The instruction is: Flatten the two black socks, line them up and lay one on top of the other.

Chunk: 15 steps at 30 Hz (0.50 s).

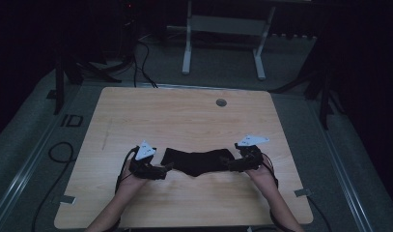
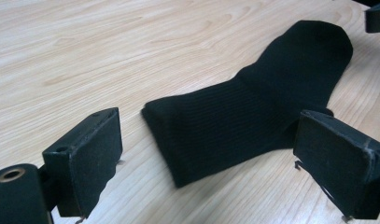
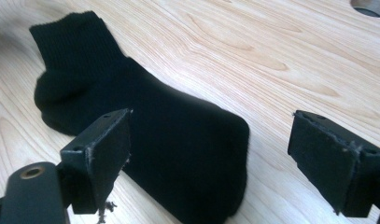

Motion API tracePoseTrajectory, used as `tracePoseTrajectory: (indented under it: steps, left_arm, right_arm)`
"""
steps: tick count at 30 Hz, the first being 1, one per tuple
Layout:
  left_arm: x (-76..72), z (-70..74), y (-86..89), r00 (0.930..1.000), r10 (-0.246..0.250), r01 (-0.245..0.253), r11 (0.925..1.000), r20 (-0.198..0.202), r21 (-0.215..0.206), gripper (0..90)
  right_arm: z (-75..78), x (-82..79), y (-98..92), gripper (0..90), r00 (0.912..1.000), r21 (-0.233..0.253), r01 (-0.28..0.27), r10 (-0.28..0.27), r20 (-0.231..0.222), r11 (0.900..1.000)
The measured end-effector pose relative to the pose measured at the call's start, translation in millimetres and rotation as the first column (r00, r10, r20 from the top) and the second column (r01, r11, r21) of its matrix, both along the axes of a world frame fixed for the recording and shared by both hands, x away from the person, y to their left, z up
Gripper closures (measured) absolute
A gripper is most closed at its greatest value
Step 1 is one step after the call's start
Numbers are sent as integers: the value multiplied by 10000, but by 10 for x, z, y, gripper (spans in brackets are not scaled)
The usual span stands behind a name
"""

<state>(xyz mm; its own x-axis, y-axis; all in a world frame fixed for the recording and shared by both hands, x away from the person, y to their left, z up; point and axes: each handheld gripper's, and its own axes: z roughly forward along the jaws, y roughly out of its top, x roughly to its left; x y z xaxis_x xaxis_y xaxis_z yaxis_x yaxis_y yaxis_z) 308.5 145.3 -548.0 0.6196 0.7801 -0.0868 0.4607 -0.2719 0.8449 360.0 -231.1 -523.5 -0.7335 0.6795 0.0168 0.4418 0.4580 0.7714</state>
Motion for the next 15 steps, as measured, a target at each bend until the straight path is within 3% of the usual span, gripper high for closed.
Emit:
tracePoseTrajectory:
  steps: [4, 15]
  left_arm:
    - [-62, -13, 131, 9998, 200, -200, 9997, -2, -101, 86]
    - [-281, -97, 413, 9979, 626, -624, 9979, -134, 167, 86]
  right_arm:
    - [-17, -30, -124, 124, 9997, 147, 223, -225, 121, 9996]
    - [-164, -113, -526, 118, 9961, 66, 882, -881, -78, 9961]
